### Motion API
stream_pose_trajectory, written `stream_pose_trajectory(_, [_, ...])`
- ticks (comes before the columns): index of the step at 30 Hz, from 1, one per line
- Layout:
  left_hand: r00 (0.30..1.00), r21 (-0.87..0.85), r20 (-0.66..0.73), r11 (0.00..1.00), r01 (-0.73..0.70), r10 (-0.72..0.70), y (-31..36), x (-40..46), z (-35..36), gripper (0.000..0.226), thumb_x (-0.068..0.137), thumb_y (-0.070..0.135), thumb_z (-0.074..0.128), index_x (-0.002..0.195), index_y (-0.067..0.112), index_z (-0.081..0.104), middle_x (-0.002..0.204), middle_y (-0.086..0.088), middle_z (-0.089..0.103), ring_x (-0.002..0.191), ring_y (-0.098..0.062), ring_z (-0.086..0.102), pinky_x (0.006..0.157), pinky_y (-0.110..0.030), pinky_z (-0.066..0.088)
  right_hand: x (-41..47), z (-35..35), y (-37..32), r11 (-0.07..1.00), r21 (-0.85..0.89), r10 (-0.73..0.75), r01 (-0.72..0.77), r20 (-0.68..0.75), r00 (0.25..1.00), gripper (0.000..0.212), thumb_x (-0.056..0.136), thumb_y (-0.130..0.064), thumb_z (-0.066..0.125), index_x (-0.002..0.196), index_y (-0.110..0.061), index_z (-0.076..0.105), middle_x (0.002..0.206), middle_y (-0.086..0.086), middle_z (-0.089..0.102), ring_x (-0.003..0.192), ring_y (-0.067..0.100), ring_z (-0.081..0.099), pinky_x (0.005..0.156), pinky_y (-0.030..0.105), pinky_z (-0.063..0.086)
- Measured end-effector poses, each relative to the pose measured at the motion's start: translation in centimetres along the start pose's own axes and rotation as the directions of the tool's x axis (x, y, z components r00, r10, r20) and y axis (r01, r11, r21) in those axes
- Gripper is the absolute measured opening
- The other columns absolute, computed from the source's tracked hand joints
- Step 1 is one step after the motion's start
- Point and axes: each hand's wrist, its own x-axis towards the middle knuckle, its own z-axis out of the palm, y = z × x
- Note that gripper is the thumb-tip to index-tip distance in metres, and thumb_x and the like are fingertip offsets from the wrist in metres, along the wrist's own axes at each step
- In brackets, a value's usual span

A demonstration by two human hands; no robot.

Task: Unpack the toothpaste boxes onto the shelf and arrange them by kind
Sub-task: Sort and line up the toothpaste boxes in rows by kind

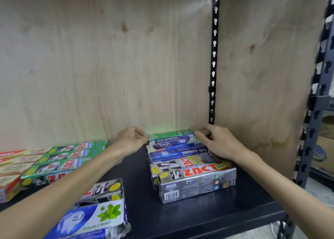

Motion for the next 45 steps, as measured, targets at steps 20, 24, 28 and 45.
stream_pose_trajectory(20, [0.994, -0.008, -0.005, 0.994, 0.110, -0.110, 0.3, 5.0, 5.1, 0.025, 0.088, 0.027, 0.072, 0.074, 0.018, 0.055, 0.082, -0.001, 0.064, 0.076, -0.018, 0.062, 0.054, -0.026, 0.039, 9.6, 5.3, 0.1, 0.987, -0.056, 0.156, -0.151, 0.100, 0.983, 0.035, 0.093, -0.051, 0.062, 0.096, -0.016, 0.059, 0.090, 0.001, 0.062, 0.087, 0.022, 0.059, 0.063, 0.032, 0.042])
stream_pose_trajectory(24, [0.994, -0.109, -0.091, 0.993, 0.049, -0.059, 0.7, 4.2, 4.0, 0.018, 0.089, 0.027, 0.075, 0.094, 0.014, 0.063, 0.093, 0.000, 0.069, 0.080, -0.014, 0.065, 0.062, -0.025, 0.051, 9.3, 4.3, -0.7, 0.997, 0.030, 0.076, -0.077, 0.023, 0.997, 0.030, 0.086, -0.045, 0.073, 0.099, -0.019, 0.064, 0.094, 0.000, 0.068, 0.083, 0.013, 0.062, 0.062, 0.023, 0.051])
stream_pose_trajectory(28, [0.972, -0.151, -0.230, 0.988, 0.017, -0.052, -0.3, 3.1, 1.2, 0.023, 0.087, 0.027, 0.077, 0.097, 0.015, 0.061, 0.095, -0.004, 0.072, 0.088, -0.021, 0.068, 0.082, -0.040, 0.056, 6.9, 3.5, -3.6, 0.996, 0.086, 0.014, -0.007, -0.083, 0.996, 0.020, 0.088, -0.032, 0.075, 0.098, -0.016, 0.067, 0.098, 0.004, 0.073, 0.072, 0.002, 0.059, 0.053, 0.007, 0.041])
stream_pose_trajectory(45, [0.934, -0.053, -0.357, 0.997, -0.049, 0.027, -7.8, -15.1, -14.1, 0.025, 0.083, 0.027, 0.080, 0.101, 0.018, 0.066, 0.080, 0.008, 0.064, 0.072, -0.003, 0.060, 0.059, -0.010, 0.041, -9.7, 5.3, -18.0, 0.920, 0.376, -0.038, 0.116, -0.208, 0.977, 0.043, 0.075, -0.045, 0.084, 0.106, -0.017, 0.074, 0.078, 0.005, 0.067, 0.083, 0.028, 0.063, 0.077, 0.036, 0.050])
